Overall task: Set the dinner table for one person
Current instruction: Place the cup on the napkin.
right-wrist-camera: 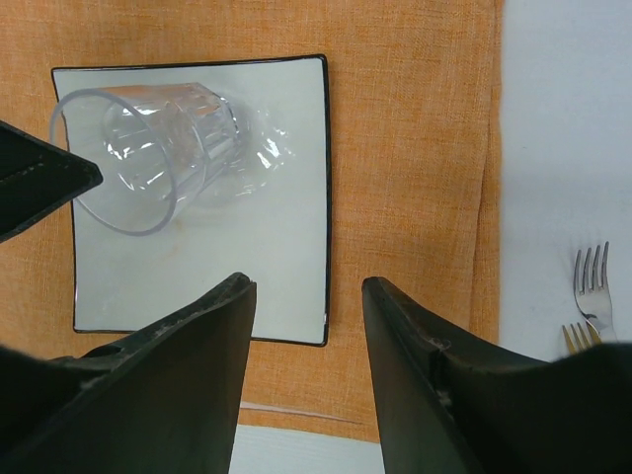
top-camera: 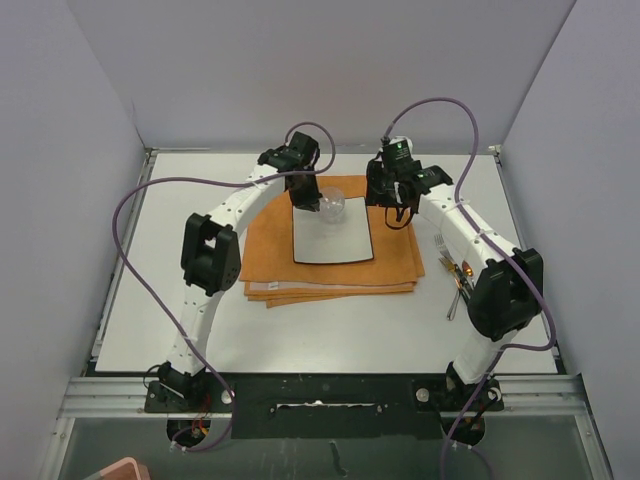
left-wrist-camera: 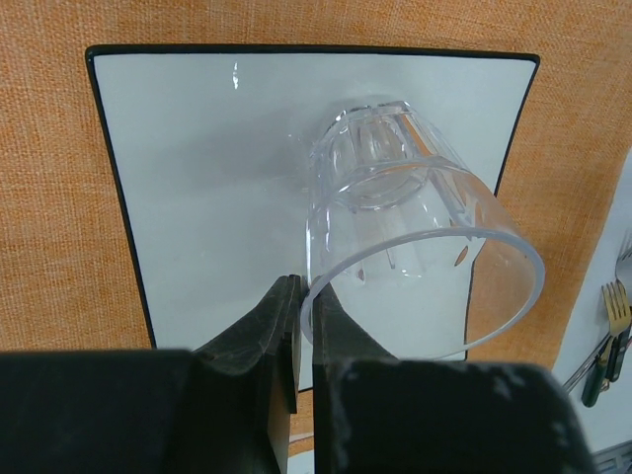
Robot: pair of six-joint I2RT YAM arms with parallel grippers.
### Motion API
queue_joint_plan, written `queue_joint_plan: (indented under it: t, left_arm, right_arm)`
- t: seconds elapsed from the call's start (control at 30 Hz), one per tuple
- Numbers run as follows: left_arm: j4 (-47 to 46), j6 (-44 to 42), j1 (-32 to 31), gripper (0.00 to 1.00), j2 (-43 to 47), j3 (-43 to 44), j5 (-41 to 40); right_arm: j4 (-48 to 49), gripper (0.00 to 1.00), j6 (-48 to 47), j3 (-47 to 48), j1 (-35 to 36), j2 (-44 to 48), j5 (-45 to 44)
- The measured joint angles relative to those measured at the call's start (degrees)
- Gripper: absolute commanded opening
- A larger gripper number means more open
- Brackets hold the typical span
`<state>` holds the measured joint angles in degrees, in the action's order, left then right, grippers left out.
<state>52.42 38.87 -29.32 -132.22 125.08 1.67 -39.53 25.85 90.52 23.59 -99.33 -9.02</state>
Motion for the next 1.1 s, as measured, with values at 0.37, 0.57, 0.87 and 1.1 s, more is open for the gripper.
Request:
queue_joint_plan:
  t: [0.37,0.57,0.87,1.1]
  left_arm:
    - [-2.4,1.0,-0.3,0.14,-1.5,0.0,1.8]
    - [-4.3,0.9,-0.4,0.29,-1.6,0.0,3.2]
    - [-6.4,0.2,-0.4,0.33,-1.6,-0.2,4.2]
    - [-10.3,-1.1,0.2,0.37,-1.5,-0.9,5.7]
  right_arm:
    - [0.2,0.48,0.0,0.5,0.0,-2.6,0.3]
    - [0.3,0.48,0.0,1.2,0.0,-3.7,0.6]
    - [0.4,0.48,0.0,2.4,0.1,-4.1,0.8]
    - [1.0,0.47,0.0,3.9,0.1,-7.3,1.7]
